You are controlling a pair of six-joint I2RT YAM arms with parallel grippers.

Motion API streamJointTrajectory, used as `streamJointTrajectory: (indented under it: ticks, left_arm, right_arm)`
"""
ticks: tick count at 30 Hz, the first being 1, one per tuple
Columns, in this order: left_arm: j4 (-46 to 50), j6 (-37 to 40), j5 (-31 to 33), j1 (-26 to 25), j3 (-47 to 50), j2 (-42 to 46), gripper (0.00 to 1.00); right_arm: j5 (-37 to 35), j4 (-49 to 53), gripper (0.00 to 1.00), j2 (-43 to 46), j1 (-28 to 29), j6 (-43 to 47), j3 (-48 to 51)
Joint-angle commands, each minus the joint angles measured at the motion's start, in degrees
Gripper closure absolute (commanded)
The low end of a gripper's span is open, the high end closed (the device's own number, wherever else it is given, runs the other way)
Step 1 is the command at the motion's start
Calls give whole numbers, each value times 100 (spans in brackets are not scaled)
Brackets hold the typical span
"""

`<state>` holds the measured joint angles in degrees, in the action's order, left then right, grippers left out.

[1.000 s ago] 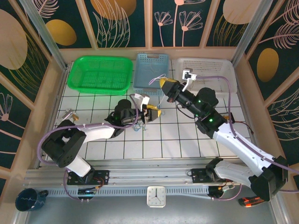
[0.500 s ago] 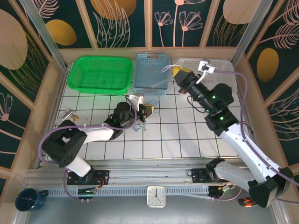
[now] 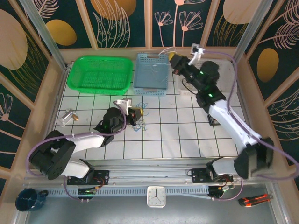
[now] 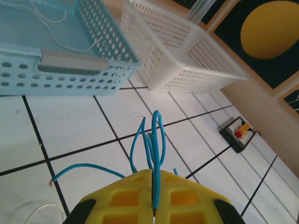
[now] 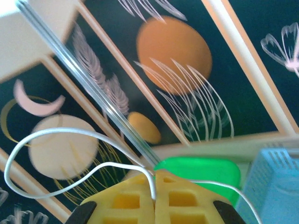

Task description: Untangle the cables

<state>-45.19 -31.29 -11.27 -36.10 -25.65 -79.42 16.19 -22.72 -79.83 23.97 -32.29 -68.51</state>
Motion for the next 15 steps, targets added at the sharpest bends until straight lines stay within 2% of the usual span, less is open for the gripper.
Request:
streamJointTrajectory:
  ticks: [1, 8, 9, 11, 13, 15]
  left_arm:
    - [-6, -149, 93, 7, 56, 270, 100]
    - [224, -268, 117, 22, 8, 480, 100]
    - [246, -276, 108, 21, -4, 480, 100]
    - [256, -312, 86, 15, -8, 469, 100]
    - [231, -358, 57, 16, -2, 447, 100]
    - [204, -401, 46, 19, -4, 433, 100]
  right_arm:
    - [-45, -36, 100, -856, -34, 185, -498]
    - [-44, 304, 100, -2925, 23, 227, -1752]
    - [-81, 409, 97, -3160, 27, 253, -1933]
    - [-170, 682, 85, -3665, 34, 324, -2366]
    - [-238, 1073, 61, -4159, 23, 421, -2836]
    - [-196, 1419, 45, -4541, 28, 501, -3254]
